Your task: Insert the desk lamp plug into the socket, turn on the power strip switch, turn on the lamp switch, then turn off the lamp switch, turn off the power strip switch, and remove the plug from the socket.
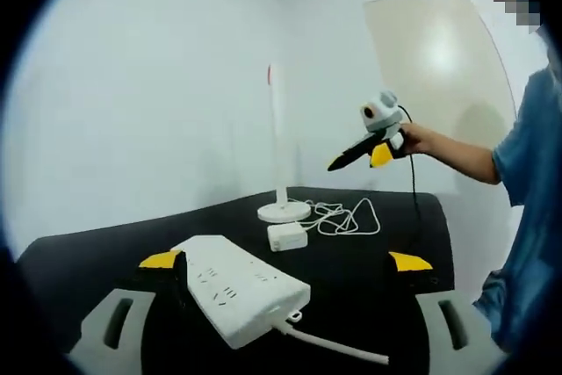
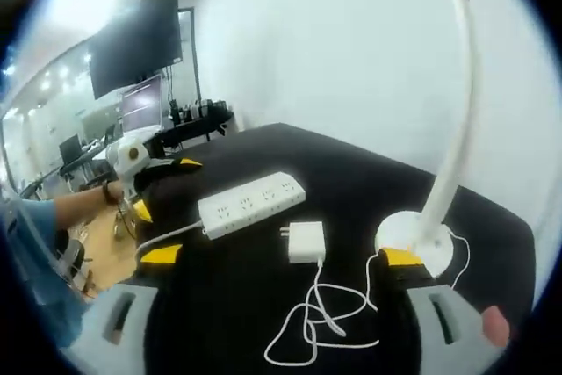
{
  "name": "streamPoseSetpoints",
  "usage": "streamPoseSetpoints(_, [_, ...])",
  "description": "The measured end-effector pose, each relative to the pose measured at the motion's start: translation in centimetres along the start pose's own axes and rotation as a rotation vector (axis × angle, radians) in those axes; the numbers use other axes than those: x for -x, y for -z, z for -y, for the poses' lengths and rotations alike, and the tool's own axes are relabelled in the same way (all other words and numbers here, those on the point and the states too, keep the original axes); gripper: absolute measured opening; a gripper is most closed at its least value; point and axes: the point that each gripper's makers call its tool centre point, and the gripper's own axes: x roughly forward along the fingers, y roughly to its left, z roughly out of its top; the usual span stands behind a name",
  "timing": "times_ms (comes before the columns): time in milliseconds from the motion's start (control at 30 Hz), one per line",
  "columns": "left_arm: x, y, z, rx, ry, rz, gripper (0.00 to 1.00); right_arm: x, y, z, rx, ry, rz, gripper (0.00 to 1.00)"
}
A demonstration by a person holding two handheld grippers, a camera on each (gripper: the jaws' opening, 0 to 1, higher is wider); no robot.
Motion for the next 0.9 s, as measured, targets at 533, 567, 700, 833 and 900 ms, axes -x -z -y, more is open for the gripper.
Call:
streamPoseSetpoints(533, [4.0,-1.4,-0.8,-0.021,-0.049,-0.021,0.89,4.1,1.2,0.3,-0.034,0.076,0.154,0.96])
streamPoseSetpoints(567, [4.5,-1.6,-1.1,-0.020,-0.058,-0.021,0.89,4.4,1.3,0.2,-0.038,0.079,0.165,0.96])
streamPoseSetpoints(700, [6.6,-2.0,-2.5,-0.083,-0.107,-0.035,0.89,5.1,2.2,0.7,-0.074,0.092,0.184,0.96])
streamPoseSetpoints(833, [8.8,-2.5,-4.6,-0.104,-0.139,-0.028,0.89,6.0,2.3,1.5,-0.137,0.105,0.265,0.96])
streamPoseSetpoints(900, [9.8,-3.1,-5.6,-0.084,-0.149,0.000,0.89,6.3,2.7,1.9,-0.147,0.118,0.277,0.96])
